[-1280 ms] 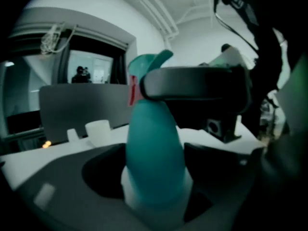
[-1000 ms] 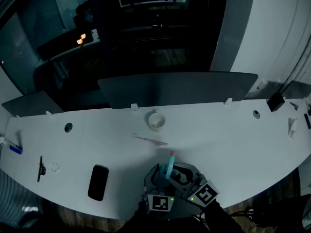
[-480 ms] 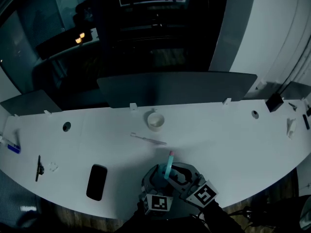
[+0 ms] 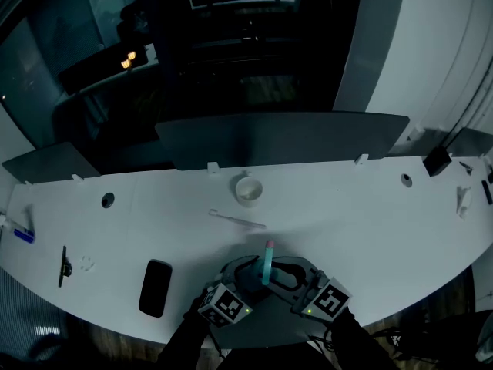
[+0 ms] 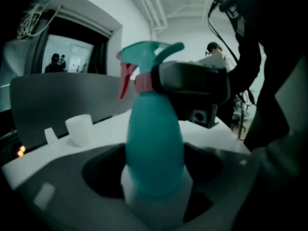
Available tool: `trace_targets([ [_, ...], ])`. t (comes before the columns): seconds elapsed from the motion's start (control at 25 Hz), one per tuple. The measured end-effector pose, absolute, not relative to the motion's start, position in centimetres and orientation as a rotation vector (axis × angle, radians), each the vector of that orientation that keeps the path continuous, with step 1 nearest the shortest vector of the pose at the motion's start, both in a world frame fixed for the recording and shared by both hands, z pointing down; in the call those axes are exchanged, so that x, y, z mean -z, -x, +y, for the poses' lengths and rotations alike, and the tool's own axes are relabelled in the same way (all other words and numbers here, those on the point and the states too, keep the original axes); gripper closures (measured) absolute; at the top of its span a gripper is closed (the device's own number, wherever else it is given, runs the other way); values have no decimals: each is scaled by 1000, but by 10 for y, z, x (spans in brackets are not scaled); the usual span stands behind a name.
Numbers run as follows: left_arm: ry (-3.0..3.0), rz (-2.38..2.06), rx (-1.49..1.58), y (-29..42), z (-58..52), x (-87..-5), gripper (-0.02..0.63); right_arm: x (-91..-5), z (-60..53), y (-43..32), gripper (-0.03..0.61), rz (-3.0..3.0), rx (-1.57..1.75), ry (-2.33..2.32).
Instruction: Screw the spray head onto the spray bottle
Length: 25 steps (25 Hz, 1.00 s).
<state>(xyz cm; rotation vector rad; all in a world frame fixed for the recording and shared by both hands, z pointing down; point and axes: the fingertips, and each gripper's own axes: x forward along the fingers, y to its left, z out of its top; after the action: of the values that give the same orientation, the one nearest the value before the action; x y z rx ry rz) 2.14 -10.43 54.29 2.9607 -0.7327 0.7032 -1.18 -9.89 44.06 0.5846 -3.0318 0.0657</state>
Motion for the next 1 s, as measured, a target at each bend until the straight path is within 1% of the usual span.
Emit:
trace_targets([
  [0.08,-2952,-814,-681,-19,-106,-543,236,-441,-99,13,457,-3030,-48,-594],
  [0.16,-2869,-1091,-601,-15,-111,-538,236,-440,-99,14,457,-3031,-13,-649],
  [0.28,-2583,-1554,-556,-7,-115,-538,238,-439,-99,15,457,-3024,21,-758],
  [0.36,-2400,-1728,-541,-2,-113,-540,238,-440,-96,16,457,-3011,13,-803],
  [0.48,-2424,-1690,-445,-5,-114,-536,235,-442,-96,15,457,-3005,-14,-805],
  [0.56,-2619,-1483,-389,-8,-114,-528,221,-441,-96,16,457,-3017,-22,-741],
  [0.64,-2824,-1197,-476,-14,-110,-527,193,-441,-96,16,457,-3025,-50,-657],
  [0.68,-2889,-1070,-541,-17,-108,-529,202,-441,-96,16,457,-3026,-54,-622],
  [0.72,-2926,-987,-590,-18,-107,-529,232,-441,-97,15,457,-3026,-51,-601],
  [0.76,-2939,-959,-611,-18,-106,-529,236,-441,-97,15,457,-3026,-44,-599],
  [0.84,-2909,-1056,-582,-15,-107,-529,239,-440,-97,15,457,-3027,-21,-640],
  [1.0,-2638,-1551,-506,-6,-112,-530,241,-441,-97,16,457,-3011,22,-813],
])
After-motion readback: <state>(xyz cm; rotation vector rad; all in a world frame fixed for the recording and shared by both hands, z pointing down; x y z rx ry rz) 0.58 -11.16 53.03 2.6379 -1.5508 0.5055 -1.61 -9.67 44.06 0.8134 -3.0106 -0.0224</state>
